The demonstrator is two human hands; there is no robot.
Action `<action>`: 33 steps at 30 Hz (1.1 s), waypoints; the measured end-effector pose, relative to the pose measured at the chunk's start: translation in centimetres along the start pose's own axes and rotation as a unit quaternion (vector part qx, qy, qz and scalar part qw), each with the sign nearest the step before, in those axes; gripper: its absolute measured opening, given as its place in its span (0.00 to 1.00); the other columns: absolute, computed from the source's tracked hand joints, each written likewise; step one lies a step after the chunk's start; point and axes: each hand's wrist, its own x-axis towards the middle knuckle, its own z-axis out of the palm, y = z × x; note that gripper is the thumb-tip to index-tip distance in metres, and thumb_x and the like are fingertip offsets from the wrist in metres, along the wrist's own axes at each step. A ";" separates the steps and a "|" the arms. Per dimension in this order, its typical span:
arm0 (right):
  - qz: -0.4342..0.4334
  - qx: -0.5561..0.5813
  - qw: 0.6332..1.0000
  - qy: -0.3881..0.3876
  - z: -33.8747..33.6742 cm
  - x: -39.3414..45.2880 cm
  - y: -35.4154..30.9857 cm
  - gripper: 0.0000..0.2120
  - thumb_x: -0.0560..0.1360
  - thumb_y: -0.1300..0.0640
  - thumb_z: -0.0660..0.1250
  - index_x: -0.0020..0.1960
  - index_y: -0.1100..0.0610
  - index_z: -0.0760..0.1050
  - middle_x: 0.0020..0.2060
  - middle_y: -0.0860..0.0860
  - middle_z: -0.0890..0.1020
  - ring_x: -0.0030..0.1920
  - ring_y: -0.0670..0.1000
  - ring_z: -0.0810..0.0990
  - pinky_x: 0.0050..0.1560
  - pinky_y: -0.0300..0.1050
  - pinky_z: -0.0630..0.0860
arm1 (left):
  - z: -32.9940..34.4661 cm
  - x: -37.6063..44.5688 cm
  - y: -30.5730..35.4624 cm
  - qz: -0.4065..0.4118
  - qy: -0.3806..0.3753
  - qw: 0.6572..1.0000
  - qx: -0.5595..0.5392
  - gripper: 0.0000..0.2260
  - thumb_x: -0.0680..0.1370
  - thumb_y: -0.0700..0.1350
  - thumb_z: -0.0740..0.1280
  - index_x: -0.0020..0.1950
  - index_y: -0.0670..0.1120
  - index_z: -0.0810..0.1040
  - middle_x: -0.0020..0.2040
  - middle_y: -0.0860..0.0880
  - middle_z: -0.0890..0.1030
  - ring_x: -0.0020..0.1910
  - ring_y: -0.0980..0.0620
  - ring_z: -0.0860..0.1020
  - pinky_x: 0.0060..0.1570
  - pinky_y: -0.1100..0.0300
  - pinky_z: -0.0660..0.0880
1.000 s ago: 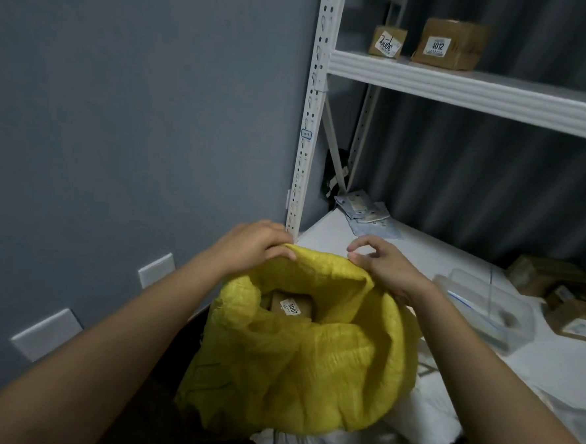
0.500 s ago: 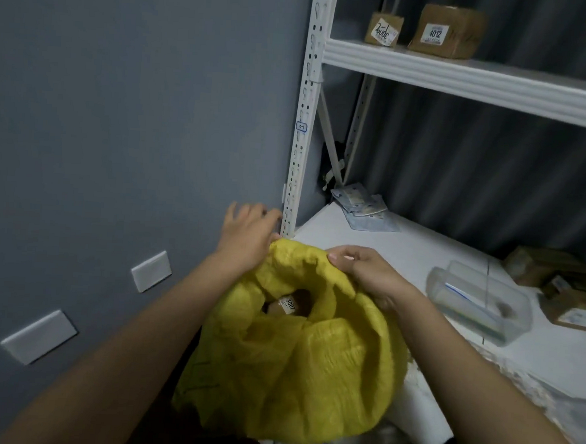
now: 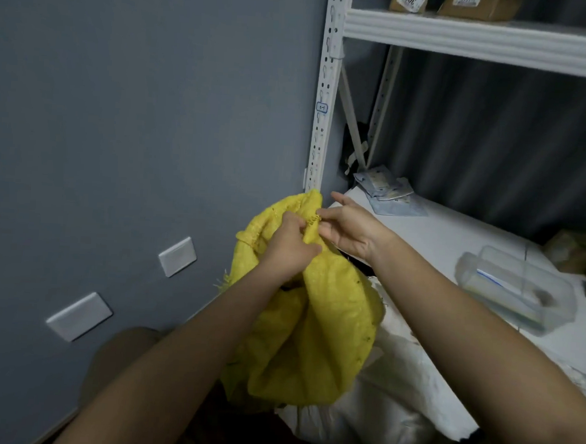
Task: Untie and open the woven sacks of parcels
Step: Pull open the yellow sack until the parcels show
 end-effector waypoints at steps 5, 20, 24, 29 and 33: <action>-0.158 -0.323 0.931 0.067 -3.1 -2.9 1.5 0.13 0.77 0.58 0.66 0.62 0.52 0.74 0.53 0.51 0.81 0.54 0.48 0.80 0.55 0.41 0.77 | -0.2 0.9 -0.8 0.025 0.057 0.997 -0.034 0.14 0.74 0.38 0.67 0.52 0.52 0.67 0.48 0.44 0.81 0.43 0.46 0.79 0.39 0.54 0.74; -0.263 -0.270 0.911 0.171 -3.7 -4.8 5.0 0.03 0.75 0.62 0.68 0.49 0.57 0.78 0.33 0.48 0.79 0.33 0.42 0.76 0.40 0.38 0.74 | 1.6 1.7 2.3 -0.122 -0.117 0.908 -0.384 0.19 0.82 0.50 0.59 0.68 0.40 0.69 0.60 0.40 0.78 0.54 0.45 0.80 0.47 0.53 0.79; -0.330 -0.276 0.860 0.274 -3.6 -3.5 4.8 0.12 0.69 0.58 0.75 0.40 0.47 0.72 0.37 0.43 0.78 0.40 0.43 0.77 0.43 0.37 0.72 | 2.7 1.2 2.5 -0.047 -0.060 0.927 -0.368 0.26 0.80 0.38 0.61 0.75 0.50 0.56 0.67 0.42 0.68 0.62 0.43 0.74 0.58 0.47 0.75; -0.289 -0.315 0.888 0.168 -3.8 -3.5 5.9 0.08 0.75 0.52 0.67 0.50 0.51 0.84 0.44 0.42 0.84 0.46 0.35 0.79 0.54 0.39 0.73 | 3.2 1.0 1.9 0.111 0.016 0.976 -0.187 0.23 0.79 0.35 0.57 0.70 0.54 0.60 0.69 0.44 0.67 0.59 0.44 0.74 0.61 0.48 0.72; -0.269 -0.418 0.859 0.126 -4.1 -3.7 6.9 0.18 0.76 0.51 0.66 0.66 0.51 0.75 0.62 0.47 0.78 0.65 0.45 0.73 0.67 0.42 0.67 | 2.8 0.6 3.4 0.039 -0.075 0.936 -0.342 0.21 0.84 0.45 0.51 0.77 0.50 0.52 0.75 0.46 0.61 0.72 0.48 0.64 0.71 0.53 0.62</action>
